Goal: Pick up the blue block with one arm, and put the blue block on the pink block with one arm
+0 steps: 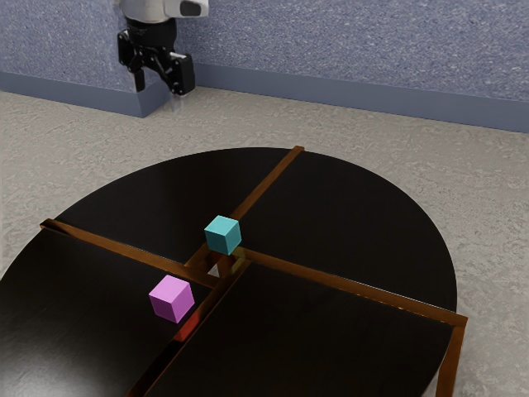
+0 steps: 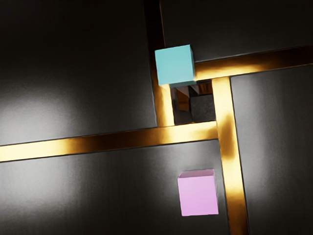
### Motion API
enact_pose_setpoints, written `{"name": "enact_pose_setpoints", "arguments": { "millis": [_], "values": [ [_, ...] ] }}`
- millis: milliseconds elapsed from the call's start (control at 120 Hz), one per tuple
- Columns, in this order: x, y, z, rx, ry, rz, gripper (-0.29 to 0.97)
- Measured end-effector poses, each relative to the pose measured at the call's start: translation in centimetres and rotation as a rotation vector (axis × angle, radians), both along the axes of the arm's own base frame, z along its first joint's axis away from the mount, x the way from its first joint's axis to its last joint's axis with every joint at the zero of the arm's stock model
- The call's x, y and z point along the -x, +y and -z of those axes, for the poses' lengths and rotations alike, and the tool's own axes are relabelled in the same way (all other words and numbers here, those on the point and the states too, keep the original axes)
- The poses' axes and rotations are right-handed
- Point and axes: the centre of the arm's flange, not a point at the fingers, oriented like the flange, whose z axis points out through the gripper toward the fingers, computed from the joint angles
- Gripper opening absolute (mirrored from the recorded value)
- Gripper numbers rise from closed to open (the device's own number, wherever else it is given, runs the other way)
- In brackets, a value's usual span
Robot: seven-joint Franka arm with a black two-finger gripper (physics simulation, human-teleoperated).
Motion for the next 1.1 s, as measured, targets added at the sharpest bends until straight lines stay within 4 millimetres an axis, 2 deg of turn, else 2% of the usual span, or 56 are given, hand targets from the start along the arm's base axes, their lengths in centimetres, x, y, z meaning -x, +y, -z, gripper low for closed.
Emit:
{"name": "enact_pose_setpoints", "arguments": {
  "millis": [83,183,292,375,492,558,800,858,1000,1100],
  "values": [
    [0.2,-0.4,-0.4,0.002,-0.010,0.016,0.68],
    [-0.3,-1.6,0.4,-0.001,-0.003,0.043,0.68],
    [-2.9,-1.8,4.2,-0.014,0.035,0.048,0.68],
    [-4.1,-0.9,6.6,-0.008,0.062,0.032,0.68],
    [-4.3,0.6,11.7,0.017,0.142,0.003,0.68],
    [-4.5,1.6,14.0,0.021,0.154,-0.012,0.68],
    [-6.4,4.6,18.9,0.024,0.146,-0.081,0.68],
    [-6.8,5.4,20.9,0.023,0.154,-0.100,0.68],
    [-8.3,6.5,24.9,0.028,0.154,-0.134,0.68],
    [-9.2,6.5,27.2,0.036,0.150,-0.147,0.68]
  ]
}}
